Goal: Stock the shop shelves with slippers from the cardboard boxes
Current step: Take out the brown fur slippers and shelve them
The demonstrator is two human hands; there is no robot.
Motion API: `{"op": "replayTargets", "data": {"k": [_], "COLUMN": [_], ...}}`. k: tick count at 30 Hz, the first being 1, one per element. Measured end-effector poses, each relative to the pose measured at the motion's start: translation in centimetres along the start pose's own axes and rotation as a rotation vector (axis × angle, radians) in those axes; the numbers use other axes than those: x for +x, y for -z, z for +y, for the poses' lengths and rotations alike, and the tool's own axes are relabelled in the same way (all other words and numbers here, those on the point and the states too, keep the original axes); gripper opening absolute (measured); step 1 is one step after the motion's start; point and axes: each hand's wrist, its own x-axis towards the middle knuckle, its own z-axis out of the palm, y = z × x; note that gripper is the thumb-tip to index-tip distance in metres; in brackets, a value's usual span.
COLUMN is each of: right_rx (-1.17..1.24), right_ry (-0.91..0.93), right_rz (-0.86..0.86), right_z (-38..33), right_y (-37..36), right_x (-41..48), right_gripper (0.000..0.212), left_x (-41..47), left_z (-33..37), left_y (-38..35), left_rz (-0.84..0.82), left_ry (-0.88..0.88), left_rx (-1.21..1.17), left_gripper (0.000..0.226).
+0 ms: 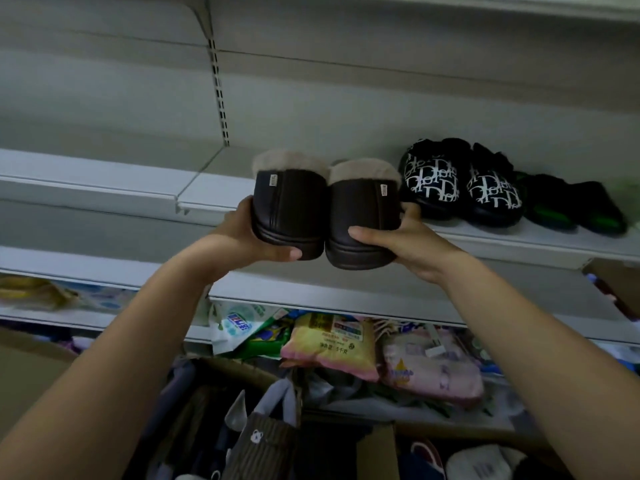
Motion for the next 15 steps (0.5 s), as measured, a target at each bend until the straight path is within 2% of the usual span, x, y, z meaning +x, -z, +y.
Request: {"op": "replayTargets", "data": {"k": [2, 4, 7, 9, 10, 12, 15], "right_rx": [0.028, -0.001, -0.232, -0.384, -0.407, -0.434, -0.486], "right_ry": [0.022, 0.054, 0.092, 0.1, 0.122, 0.206, 0.251], "right_rz": [0.035, 0.052, 0.082, 0.105, 0.107, 0.077, 0.087], "right_z": [-0.3, -0.3, -0.3, -0.6, -0.8, -1.1, -1.6], "right_y": [-0.4, -0.8, -1.2, -1.2, -1.1, -0.7, -0.3], "right_x": [1.4, 2.8, 4.4, 5.0, 5.5, 6.6, 7.2], "right_gripper": [0.127, 0.127, 0.143, 0.15, 0.146, 0.123, 0.09], "left_x": [1.8, 3.3, 5.6, 7.0, 7.6, 8.7, 10.2], "left_z": [-0.2, 0.1, 0.3, -0.1, -0.4, -0.8, -0.9], "left_y": [0.8, 1.3, 2.1, 2.3, 2.3, 2.1, 2.1], "left_rz": [0.054, 0.061, 0.034, 0.006, -0.015, -0.029, 0.005], "left_ry": [-0.009, -0.085, -0.168, -0.183, -0.186, -0.196, -0.236], "left_rx": [0.112, 0.16, 0.26, 0.416, 0.493, 0.569, 0.613], "left_gripper": [0.12, 0.106, 0.089, 0.096, 0.102, 0.108, 0.098]}}
